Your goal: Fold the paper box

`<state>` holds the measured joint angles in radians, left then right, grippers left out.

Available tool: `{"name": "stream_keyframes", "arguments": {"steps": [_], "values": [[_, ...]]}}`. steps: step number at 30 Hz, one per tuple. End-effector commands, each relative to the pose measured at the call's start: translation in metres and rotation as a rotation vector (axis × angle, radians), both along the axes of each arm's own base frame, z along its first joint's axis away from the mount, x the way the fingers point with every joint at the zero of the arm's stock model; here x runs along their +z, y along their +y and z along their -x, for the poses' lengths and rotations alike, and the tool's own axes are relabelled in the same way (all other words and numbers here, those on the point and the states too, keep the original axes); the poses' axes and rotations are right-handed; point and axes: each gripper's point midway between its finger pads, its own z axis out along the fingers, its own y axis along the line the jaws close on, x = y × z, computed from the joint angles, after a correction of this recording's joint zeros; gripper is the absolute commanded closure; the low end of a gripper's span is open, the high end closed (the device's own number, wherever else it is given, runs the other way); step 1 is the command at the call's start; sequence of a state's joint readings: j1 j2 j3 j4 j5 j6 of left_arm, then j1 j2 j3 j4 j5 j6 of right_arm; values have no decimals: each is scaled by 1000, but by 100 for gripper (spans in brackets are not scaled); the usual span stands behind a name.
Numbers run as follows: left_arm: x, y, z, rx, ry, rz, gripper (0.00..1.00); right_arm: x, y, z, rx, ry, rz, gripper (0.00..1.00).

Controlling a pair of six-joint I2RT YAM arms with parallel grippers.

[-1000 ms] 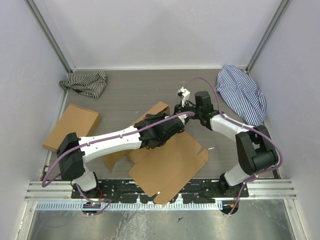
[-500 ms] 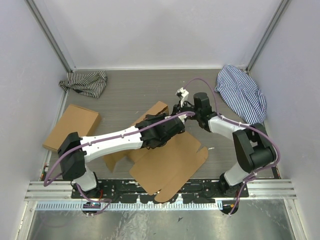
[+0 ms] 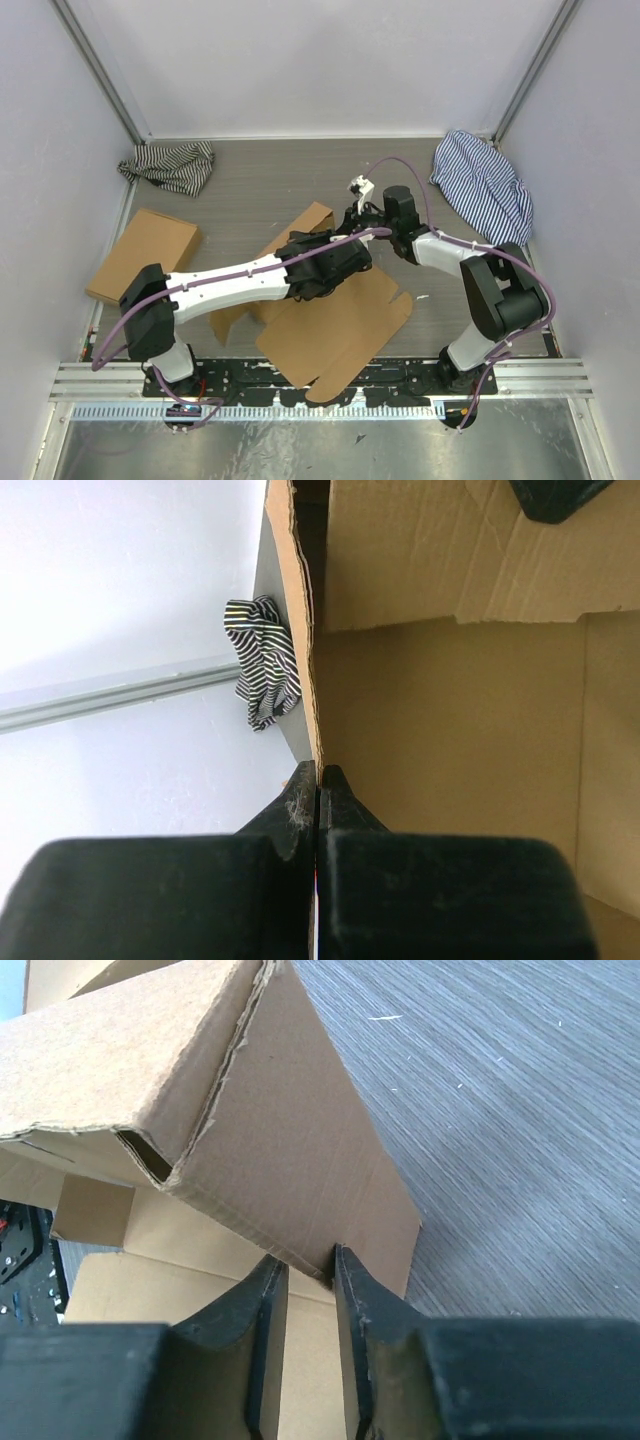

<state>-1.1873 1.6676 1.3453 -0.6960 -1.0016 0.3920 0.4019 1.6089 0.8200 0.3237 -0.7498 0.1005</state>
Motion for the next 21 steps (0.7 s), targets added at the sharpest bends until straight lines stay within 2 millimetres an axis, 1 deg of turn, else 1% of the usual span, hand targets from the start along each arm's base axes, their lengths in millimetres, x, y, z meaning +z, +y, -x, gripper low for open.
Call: {"name": "stream_keyframes", "arguments": {"steps": [1, 3, 5, 8, 9, 13, 16, 21], "values": [[-12, -23, 8, -54, 58, 52, 100, 21, 15, -5, 31, -81, -46, 81], [-12, -23, 8, -55, 59, 51, 100, 21, 13, -7, 15, -86, -39, 91], [-12, -23, 8, -54, 58, 48, 100, 20, 12, -8, 9, -84, -34, 96], [-13, -23, 8, -53, 58, 47, 100, 19, 13, -7, 11, -77, -35, 97], [-13, -23, 8, -52, 58, 47, 100, 19, 12, -7, 9, -77, -36, 95], [-13, -24, 10, -55, 61, 51, 100, 21, 15, -4, 18, -85, -51, 74], [-15, -26, 10, -58, 64, 53, 100, 22, 18, -5, 22, -89, -53, 69], [-17, -29, 12, -63, 69, 56, 100, 24, 25, -6, 35, -94, -57, 67]]}}
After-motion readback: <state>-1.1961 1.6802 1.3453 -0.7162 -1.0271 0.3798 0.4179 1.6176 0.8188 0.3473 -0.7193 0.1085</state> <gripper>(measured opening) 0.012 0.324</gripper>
